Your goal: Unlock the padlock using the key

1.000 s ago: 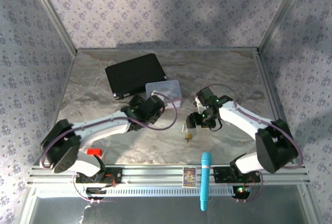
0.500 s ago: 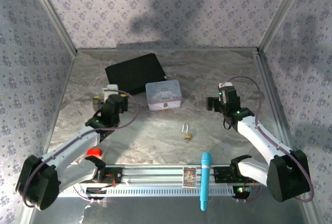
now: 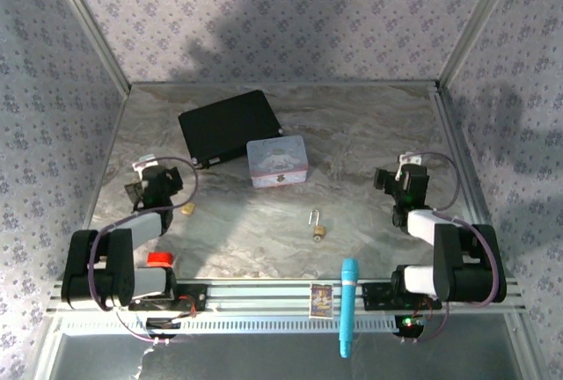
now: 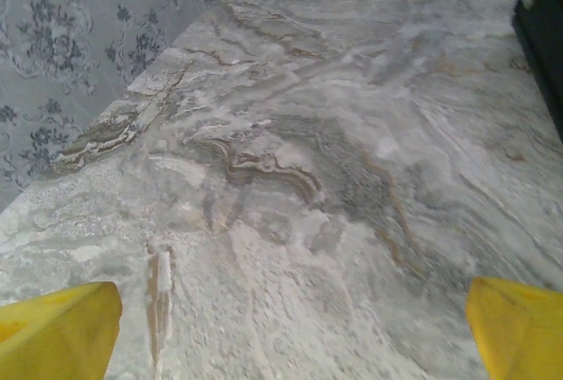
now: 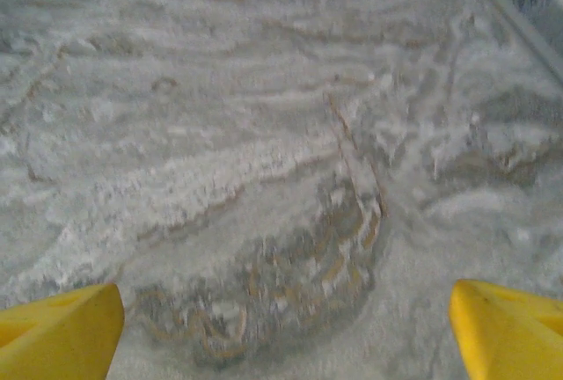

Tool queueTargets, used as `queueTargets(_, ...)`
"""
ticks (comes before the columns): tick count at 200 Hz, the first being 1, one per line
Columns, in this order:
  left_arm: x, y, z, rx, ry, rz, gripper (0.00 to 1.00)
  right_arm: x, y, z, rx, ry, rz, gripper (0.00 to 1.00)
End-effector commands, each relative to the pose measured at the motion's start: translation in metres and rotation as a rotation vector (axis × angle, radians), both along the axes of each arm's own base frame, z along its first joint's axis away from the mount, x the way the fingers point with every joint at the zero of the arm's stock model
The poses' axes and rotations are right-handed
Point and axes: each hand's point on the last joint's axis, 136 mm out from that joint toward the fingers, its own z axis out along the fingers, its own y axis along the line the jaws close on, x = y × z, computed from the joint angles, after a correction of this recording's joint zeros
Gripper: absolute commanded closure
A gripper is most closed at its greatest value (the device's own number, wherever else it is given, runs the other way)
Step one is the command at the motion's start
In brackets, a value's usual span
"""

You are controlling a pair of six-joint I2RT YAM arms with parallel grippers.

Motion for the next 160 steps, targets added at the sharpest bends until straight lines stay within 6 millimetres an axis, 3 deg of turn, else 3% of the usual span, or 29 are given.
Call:
queueTargets(1,0.035,-0.017,0.031,-0.096,-0.14,-0.129,0.0,0.022,0.007,0.027,-0.043,-0.168,0.056,0.04)
queueTargets(17,0.041,-0.028,0.035,-0.065,-0.16,-0.216,0.0,0.029,0.008,0.013,-0.042,-0.167,0.059,0.04)
queueTargets(44,0.042,-0.027,0.03,-0.021,-0.246,-0.225,0.0,0.039,0.01,0.006,-0.033,-0.091,0.081,0.01)
queueTargets(77,0.065,-0.056,0.01,0.009,-0.105,-0.355,0.0,0.039,0.01,0.006,-0.031,-0.087,0.082,0.01)
queueTargets(160,0.065,-0.055,0.01,0.011,-0.117,-0.354,0.0,0.041,0.014,0.006,-0.022,-0.08,0.112,0.01)
